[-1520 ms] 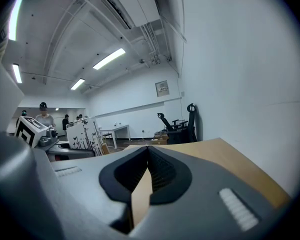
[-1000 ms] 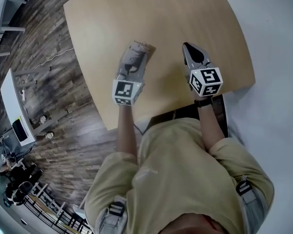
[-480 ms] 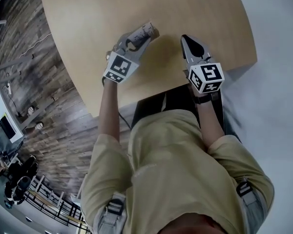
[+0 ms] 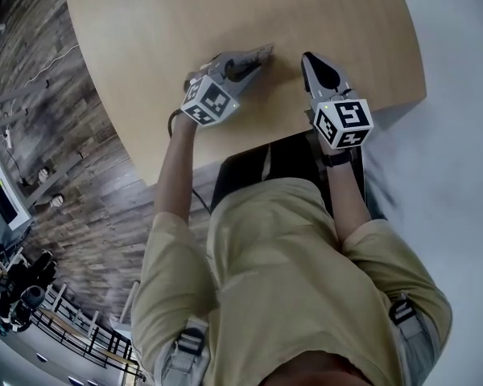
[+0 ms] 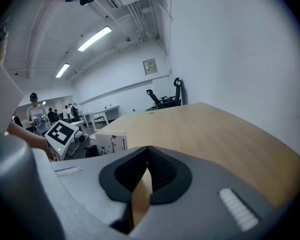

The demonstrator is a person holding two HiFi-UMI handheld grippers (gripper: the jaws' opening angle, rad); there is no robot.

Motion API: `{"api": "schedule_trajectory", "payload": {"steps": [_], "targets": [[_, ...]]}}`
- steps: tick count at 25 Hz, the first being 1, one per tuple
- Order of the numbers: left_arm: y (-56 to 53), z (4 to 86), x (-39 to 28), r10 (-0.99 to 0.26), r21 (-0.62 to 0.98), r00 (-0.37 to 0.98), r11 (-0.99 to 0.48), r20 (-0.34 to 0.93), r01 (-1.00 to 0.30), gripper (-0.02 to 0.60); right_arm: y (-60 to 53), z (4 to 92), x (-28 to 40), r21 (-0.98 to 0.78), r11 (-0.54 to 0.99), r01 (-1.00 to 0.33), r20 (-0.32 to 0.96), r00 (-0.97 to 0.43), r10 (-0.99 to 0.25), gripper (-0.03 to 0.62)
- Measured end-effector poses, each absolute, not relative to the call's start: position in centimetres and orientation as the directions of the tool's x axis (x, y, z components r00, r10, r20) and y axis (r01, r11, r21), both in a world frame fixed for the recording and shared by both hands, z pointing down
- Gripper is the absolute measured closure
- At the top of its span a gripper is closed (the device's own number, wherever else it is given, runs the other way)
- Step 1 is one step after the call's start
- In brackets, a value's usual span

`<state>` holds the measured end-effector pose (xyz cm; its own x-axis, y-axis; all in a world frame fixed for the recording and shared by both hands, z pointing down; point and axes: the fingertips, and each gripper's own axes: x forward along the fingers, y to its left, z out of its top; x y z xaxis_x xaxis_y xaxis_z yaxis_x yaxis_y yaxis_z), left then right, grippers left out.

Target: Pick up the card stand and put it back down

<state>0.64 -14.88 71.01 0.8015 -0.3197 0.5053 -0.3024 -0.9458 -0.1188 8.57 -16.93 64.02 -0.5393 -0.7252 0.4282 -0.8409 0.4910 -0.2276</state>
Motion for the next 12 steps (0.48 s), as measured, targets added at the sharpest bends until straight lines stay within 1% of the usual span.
{"api": "schedule_trajectory", "payload": {"steps": [5,6,7,9,10,12], "targets": [[-14.0,72.7,-0.1,-0.281,-0.108,0.756,-0.957,0.591,-0.270,0.511,-17.3,63.0,6.7,-0.218,0.519,-0.827,0.425,-0.559,-0.712,0.589],[-13.9,72.9,-0.2,-0.275,-0.100,0.750,-0.957,0.601,-0.271,0.477,-17.3,62.7,6.3,-0.217,0.526,-0.822,0.423,-0.565,-0.709,0.589],[-14.0,72.9,-0.4,-0.272,-0.087,0.745,-0.957,0.608,-0.278,0.426,-17.4,62.4,5.9,-0.215,0.534,-0.818,0.420,-0.571,-0.706,0.589],[-13.9,72.7,-0.9,-0.273,-0.054,0.736,-0.950,0.619,-0.308,0.282,-17.2,61.7,4.9,-0.214,0.545,-0.811,0.413,-0.581,-0.701,0.589],[-13.7,72.5,-1.3,-0.279,-0.044,0.730,-0.945,0.624,-0.323,0.258,-16.9,61.3,4.4,-0.214,0.550,-0.808,0.410,-0.585,-0.700,0.589],[-13.2,72.0,-2.6,-0.300,-0.041,0.718,-0.934,0.628,-0.355,0.255,-16.4,60.3,3.3,-0.212,0.560,-0.801,0.400,-0.594,-0.699,0.589]]}}
